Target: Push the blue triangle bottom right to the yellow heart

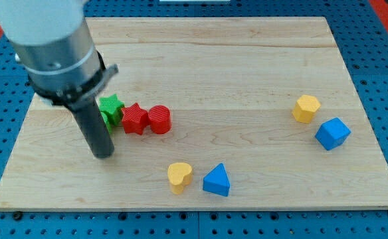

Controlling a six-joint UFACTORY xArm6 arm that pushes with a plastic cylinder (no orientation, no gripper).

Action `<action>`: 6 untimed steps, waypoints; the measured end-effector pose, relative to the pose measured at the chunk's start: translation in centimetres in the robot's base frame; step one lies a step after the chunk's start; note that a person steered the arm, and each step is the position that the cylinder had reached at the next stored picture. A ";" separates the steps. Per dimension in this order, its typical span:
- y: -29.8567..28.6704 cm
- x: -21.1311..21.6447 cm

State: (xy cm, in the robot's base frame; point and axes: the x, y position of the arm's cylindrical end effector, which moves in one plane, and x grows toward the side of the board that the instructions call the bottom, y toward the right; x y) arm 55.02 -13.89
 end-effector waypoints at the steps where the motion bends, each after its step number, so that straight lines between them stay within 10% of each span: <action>1: 0.1 5.7; 6: 21.6 3.1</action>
